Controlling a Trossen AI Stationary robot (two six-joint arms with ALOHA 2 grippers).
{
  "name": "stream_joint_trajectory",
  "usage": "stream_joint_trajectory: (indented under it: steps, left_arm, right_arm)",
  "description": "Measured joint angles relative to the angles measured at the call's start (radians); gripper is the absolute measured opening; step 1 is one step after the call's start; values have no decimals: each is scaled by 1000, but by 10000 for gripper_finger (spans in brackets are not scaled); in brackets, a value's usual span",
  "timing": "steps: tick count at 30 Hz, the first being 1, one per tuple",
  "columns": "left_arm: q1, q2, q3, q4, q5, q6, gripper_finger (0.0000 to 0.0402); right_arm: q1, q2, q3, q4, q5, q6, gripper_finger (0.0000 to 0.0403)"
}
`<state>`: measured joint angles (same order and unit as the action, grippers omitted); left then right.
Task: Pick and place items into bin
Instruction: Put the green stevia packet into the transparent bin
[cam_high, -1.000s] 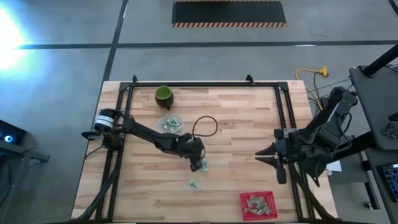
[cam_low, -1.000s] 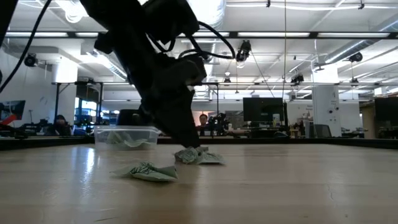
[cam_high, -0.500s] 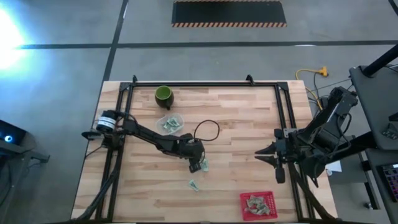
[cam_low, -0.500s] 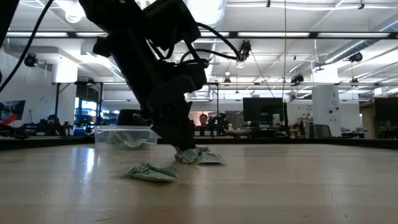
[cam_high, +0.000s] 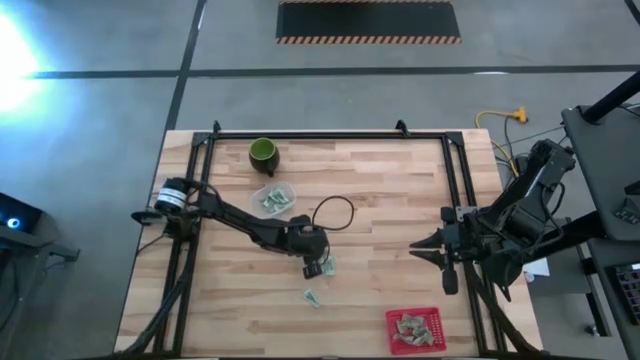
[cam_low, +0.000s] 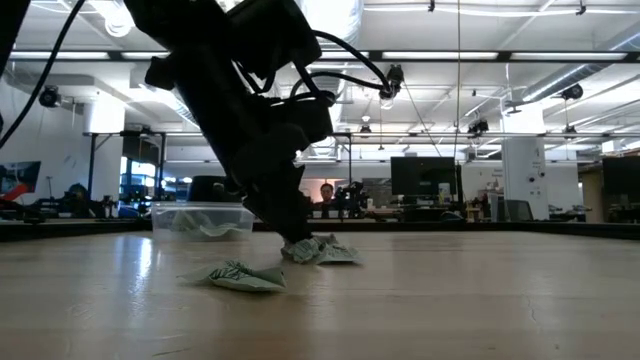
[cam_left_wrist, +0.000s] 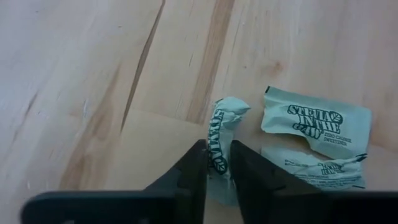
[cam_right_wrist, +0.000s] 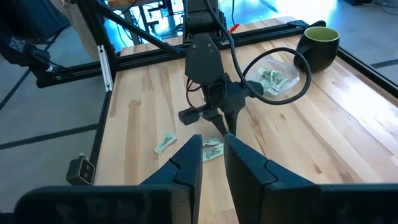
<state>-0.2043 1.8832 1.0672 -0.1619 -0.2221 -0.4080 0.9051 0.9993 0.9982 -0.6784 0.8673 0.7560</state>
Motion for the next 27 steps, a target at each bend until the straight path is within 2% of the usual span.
stream_joint_trajectory:
  steps: [6,13,23,27]
  left_arm:
    - [0,-2,2,-4,-4,-1,6]
    - [1,-15,39,-7,-20,8,6]
    - [2,-38,112,-18,-25,97,2]
    - [5,-76,147,-96,-76,144,2]
  right_arm:
    - [0,0,0,3,0,3,58]
    - [0,0,0,4,4,5,59]
    - [0,0,0,5,8,11,58]
    - [0,7,0,4,24,11,59]
